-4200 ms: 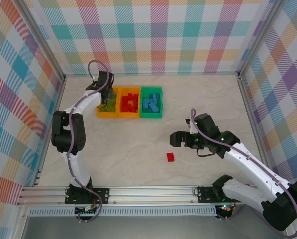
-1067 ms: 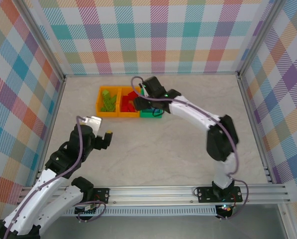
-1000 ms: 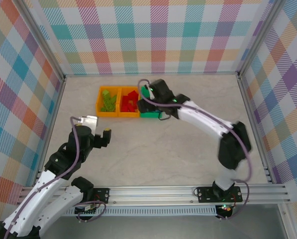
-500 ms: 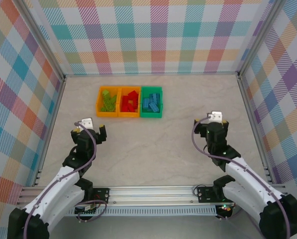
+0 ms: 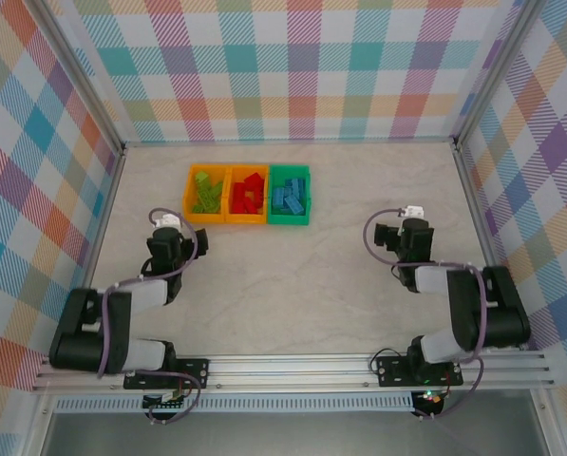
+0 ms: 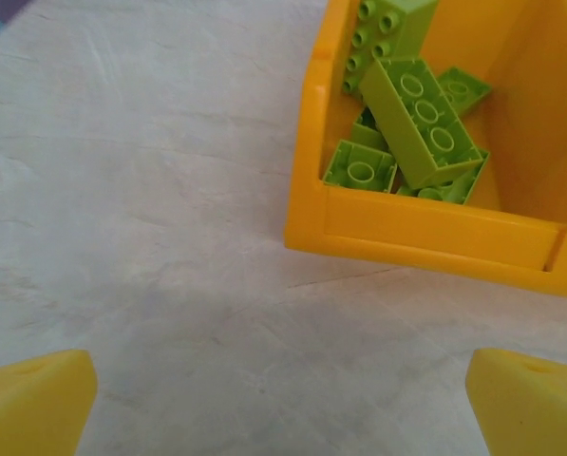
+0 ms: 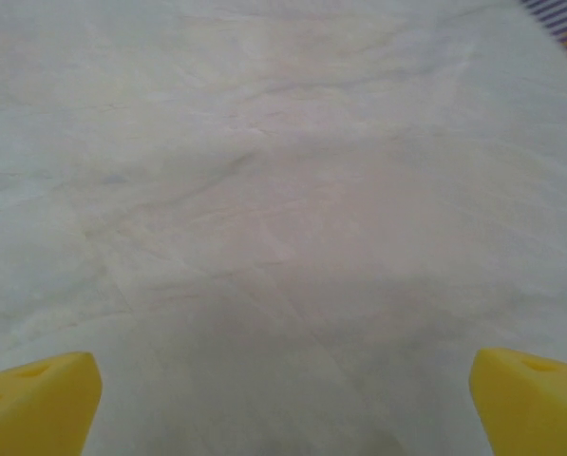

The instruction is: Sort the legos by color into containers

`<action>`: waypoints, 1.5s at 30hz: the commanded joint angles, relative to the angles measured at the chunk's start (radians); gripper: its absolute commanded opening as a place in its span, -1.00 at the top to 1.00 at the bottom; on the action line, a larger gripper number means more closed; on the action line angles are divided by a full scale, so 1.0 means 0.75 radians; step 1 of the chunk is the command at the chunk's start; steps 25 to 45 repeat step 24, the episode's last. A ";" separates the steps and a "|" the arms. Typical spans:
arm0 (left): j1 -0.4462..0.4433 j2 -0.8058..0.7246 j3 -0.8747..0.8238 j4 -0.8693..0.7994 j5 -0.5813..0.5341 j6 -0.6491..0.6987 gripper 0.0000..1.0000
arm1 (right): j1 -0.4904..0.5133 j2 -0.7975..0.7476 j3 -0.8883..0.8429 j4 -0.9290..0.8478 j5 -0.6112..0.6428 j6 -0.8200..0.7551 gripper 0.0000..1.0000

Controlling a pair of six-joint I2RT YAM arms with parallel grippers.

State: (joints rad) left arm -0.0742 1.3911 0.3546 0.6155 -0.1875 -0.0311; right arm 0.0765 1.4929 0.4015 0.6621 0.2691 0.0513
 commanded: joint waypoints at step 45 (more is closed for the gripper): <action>0.033 0.235 0.095 0.247 0.213 0.084 -1.00 | -0.041 0.036 -0.056 0.328 -0.097 -0.007 -0.99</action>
